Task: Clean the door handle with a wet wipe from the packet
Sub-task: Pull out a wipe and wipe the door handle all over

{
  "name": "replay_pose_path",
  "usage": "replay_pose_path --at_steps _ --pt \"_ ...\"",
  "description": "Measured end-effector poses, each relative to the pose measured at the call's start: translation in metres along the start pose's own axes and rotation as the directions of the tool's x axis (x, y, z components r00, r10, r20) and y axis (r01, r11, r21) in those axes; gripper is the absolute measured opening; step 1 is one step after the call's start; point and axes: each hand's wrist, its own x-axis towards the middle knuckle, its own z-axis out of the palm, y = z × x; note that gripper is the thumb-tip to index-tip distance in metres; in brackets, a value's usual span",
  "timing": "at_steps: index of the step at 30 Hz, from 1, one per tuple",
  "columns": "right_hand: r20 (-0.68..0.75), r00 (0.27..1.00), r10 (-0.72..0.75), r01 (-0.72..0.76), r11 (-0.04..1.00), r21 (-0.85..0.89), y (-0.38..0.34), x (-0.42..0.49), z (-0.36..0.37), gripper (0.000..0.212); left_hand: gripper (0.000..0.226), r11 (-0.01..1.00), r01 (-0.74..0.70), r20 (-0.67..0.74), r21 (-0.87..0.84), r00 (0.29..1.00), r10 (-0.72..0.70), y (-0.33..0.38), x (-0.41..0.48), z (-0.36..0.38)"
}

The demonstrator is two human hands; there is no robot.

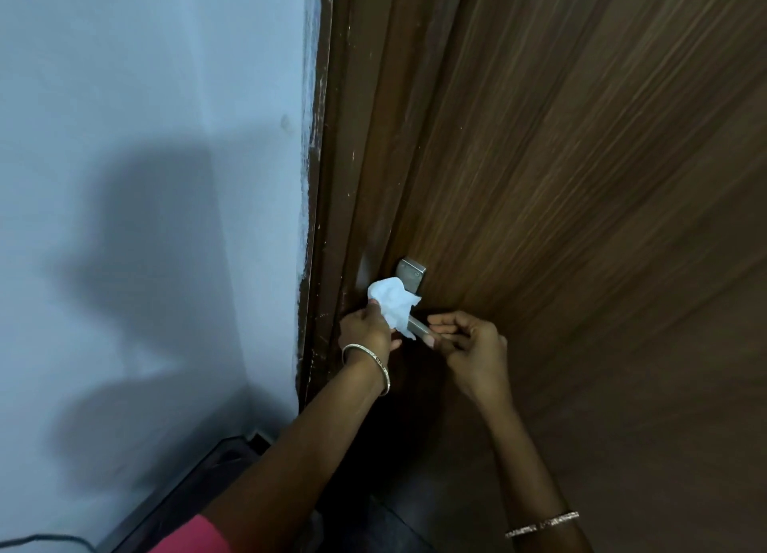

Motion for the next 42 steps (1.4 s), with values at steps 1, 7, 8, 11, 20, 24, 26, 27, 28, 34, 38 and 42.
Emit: replay_pose_path --at_steps 1,7,8,11,20,24,26,27,28,34,38,42 --pt "-0.004 1.000 -0.003 0.003 1.000 0.006 0.001 -0.001 0.000 0.024 0.041 0.999 -0.001 0.002 0.044 1.000 0.000 0.002 0.001 0.002" --pt "-0.036 0.999 -0.033 0.033 0.999 0.009 0.002 -0.005 0.003 0.024 0.054 0.948 -0.039 0.102 0.317 0.995 0.007 0.008 0.009 0.002" --pt "-0.037 0.999 -0.033 0.033 0.999 0.007 0.002 -0.005 0.004 0.024 0.054 0.939 -0.039 0.108 0.341 0.994 0.002 0.010 0.008 0.003" --pt "-0.035 0.999 -0.026 0.027 1.000 0.010 0.003 -0.005 0.003 0.023 0.053 0.928 -0.038 0.124 0.370 0.992 -0.008 0.012 0.006 0.002" --pt "-0.039 0.999 -0.033 0.034 0.999 0.030 0.007 -0.005 0.004 0.021 0.040 0.955 0.079 0.278 0.285 0.947 -0.162 0.015 0.004 -0.017" --pt "-0.033 0.999 -0.041 0.042 0.999 0.033 0.008 -0.005 0.003 0.021 0.037 0.958 0.033 0.241 0.284 0.965 -0.104 0.026 0.014 -0.002" --pt "-0.037 0.998 -0.042 0.044 0.998 0.037 0.009 -0.005 0.003 0.021 0.044 0.949 0.011 0.230 0.316 0.969 -0.088 0.023 0.018 0.005" --pt "-0.039 0.998 -0.043 0.045 0.998 0.043 0.010 -0.005 0.004 0.021 0.047 0.942 -0.019 0.222 0.336 0.973 -0.060 0.019 0.019 0.007" --pt "-0.039 0.998 -0.044 0.046 0.998 0.047 0.010 -0.005 0.004 0.021 0.050 0.932 -0.065 0.209 0.358 0.978 -0.012 0.015 0.020 0.009" --pt "-0.046 0.997 -0.063 0.065 0.996 0.058 0.011 -0.006 0.005 0.021 0.054 0.858 -0.215 0.202 0.467 0.970 0.133 -0.009 0.014 0.006" --pt "-0.055 0.996 -0.072 0.076 0.995 0.070 0.011 -0.007 0.006 0.021 0.057 0.925 -0.076 0.229 0.373 0.973 -0.012 -0.006 0.013 0.001" --pt "-0.050 0.996 -0.070 0.073 0.994 0.079 0.012 -0.007 0.006 0.020 0.057 0.958 -0.062 0.178 0.281 0.984 0.011 -0.001 0.014 -0.001"
